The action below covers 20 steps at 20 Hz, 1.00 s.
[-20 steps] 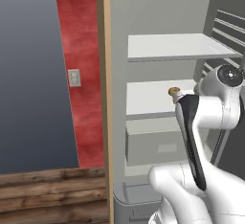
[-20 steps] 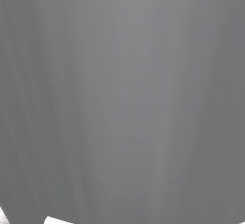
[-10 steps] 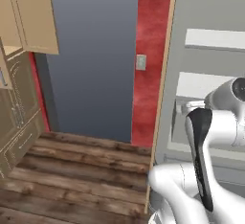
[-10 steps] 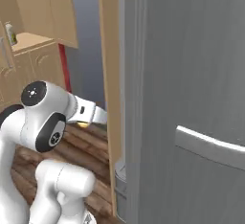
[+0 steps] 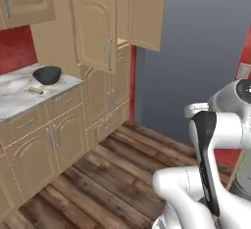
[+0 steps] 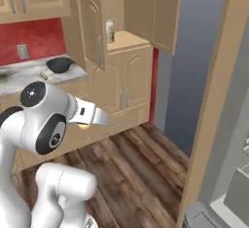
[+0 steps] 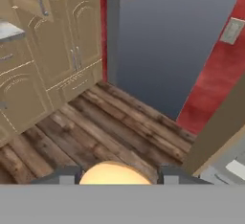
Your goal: Pick the egg and butter from the fridge and place them by the bowl for mixing.
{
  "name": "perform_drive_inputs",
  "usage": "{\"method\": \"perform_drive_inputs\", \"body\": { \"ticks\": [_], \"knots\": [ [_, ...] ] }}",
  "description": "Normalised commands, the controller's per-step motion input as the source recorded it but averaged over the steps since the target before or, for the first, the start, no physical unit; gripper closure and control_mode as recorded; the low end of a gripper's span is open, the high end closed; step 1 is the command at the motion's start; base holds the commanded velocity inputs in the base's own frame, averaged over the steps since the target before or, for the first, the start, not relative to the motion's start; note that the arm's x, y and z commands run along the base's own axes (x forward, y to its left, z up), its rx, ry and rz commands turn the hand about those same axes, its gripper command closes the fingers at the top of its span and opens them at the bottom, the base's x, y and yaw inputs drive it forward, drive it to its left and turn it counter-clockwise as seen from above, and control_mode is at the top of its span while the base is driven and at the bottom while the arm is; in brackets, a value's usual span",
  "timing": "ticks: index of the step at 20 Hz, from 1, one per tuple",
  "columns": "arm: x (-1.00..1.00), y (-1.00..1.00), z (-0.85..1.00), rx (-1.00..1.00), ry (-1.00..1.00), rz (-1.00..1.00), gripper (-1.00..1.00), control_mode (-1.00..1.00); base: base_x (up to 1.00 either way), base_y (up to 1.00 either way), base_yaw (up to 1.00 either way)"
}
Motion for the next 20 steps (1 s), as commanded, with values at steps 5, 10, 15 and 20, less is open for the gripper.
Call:
{"method": "perform_drive_inputs", "body": {
  "ticks": [5,10,15,20],
  "knots": [
    [0.00,0.00,0.00,0.00,0.00,0.00,1.00,1.00,0.33,0.68,0.60],
    [0.00,0.00,0.00,0.00,0.00,0.00,1.00,1.00,0.74,0.53,0.51],
    [0.00,0.00,0.00,0.00,0.00,0.00,1.00,1.00,1.00,0.41,0.41],
    [0.00,0.00,0.00,0.00,0.00,0.00,1.00,1.00,1.00,0.12,0.41]
  ]
}}
